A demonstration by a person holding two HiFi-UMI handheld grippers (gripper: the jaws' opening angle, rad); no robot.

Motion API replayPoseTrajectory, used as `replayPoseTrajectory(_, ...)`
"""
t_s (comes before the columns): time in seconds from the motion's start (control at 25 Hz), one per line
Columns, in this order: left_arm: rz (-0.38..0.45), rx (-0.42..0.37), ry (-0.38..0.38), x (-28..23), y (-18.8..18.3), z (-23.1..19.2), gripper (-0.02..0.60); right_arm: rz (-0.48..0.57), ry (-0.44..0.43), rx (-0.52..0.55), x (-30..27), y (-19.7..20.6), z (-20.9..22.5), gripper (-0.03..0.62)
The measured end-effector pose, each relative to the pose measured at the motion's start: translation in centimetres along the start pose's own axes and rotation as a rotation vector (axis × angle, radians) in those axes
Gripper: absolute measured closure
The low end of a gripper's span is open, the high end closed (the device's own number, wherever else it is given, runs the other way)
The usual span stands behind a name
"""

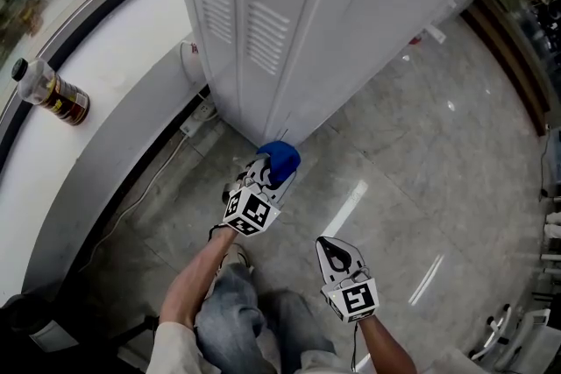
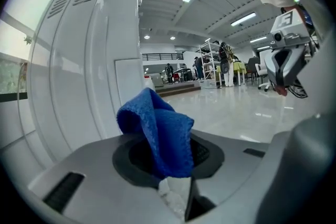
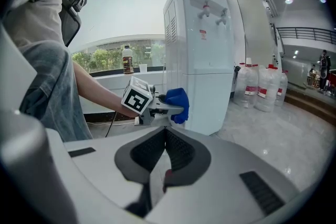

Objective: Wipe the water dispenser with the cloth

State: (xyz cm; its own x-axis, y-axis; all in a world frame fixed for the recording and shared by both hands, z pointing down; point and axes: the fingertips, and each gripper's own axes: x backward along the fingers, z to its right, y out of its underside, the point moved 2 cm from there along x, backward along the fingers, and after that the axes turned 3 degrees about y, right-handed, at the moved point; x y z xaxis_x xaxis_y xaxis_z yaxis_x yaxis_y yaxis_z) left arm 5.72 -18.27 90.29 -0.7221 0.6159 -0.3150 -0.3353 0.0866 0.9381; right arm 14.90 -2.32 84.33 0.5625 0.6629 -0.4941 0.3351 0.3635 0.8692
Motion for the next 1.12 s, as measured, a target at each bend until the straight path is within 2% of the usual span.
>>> replayPoseTrajectory(0.32,0.005,0.063,-0.064,3.6,1.3,-2.2,0.469,0.007,-0.032,0.003,-1.8,-1.0,-1.9,0.579)
replayPoseTrajectory(0.48,0.002,0.085,-0.120,7.5,-0.2,-4.6,0.469,0.023,-0.037,0.008,-2.5,-4.0,-3.1,0.579)
replayPoseTrajectory(0.64,0.060,0.115,-0.231,13.3,-6.3,-8.4,0.469,0.039,-0.040,0.000,-1.8,-9.7,-4.8,0.579)
replayPoseTrajectory(0.8,0.100,0.169,-0.305,18.1,-13.9,-10.6,0.469,0.033,-0.053,-0.001,0.9,-16.1,-6.1,0.579)
replayPoseTrajectory(0.92,0.113,0.212,-0.340,21.3,-19.2,-10.1,0.471,0.025,-0.069,0.000,3.9,-20.7,-7.2,0.579)
replayPoseTrajectory(1.12,0.107,0.293,-0.351,25.7,-26.8,-8.1,0.469,0.033,-0.071,0.018,9.4,-28.7,-8.4,0.579)
